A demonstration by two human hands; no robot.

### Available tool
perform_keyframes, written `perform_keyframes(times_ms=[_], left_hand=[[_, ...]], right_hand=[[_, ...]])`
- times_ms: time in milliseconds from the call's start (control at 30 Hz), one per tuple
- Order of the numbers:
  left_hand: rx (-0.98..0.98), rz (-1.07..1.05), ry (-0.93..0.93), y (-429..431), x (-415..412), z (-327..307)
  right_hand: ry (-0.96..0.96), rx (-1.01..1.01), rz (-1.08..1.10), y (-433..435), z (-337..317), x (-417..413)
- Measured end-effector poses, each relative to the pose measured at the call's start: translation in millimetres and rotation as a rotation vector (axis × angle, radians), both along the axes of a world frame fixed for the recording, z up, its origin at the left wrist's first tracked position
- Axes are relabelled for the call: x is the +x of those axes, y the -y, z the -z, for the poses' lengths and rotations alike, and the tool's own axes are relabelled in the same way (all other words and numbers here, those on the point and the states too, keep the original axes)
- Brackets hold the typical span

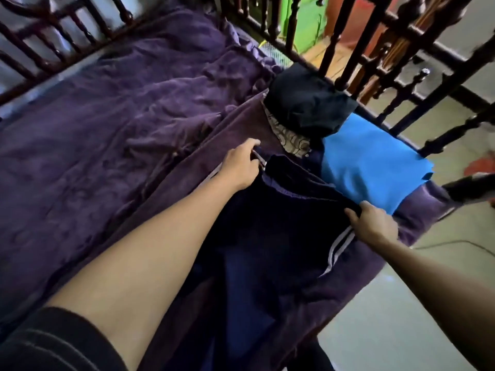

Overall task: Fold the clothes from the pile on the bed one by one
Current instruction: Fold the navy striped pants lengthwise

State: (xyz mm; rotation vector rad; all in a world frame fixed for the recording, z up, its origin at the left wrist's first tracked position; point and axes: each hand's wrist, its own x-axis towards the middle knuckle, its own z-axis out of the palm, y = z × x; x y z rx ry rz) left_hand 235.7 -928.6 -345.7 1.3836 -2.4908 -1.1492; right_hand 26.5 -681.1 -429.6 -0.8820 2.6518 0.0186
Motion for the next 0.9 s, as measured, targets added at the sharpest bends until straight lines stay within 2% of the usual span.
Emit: perform_keyframes(times_ms=[133,267,367,567,700,900], left_hand=[[0.2,-0.124,-0.04,8.7,-14.7,47.1],[0.28,-0.345,0.057,-4.6,43.3,68.6],[0.302,-0.479,0.164,-28.9,111.3,70.1],[0.369,-0.805,0.35,-91.6,261.3,64.1],[0.392,-0.997,0.42,-139.6,352.0,70.9],[0.355,-1.163,0.516,-175.7,472.0,111.5]], right_hand=[[-0.033,0.091,-0.058,9.5,21.1,-34.9],[-0.078,0.017,-0.366,31.9,11.7,-18.2],[0.007,-0.03,-0.567,67.2,0.3,25.0],[0.192,0.057,-0.849,139.5,0.4,133.7],[0.22,0.175,-1.005,163.5,20.9,199.2],[0.178,0.176,-1.158,172.2,59.5,290.7]])
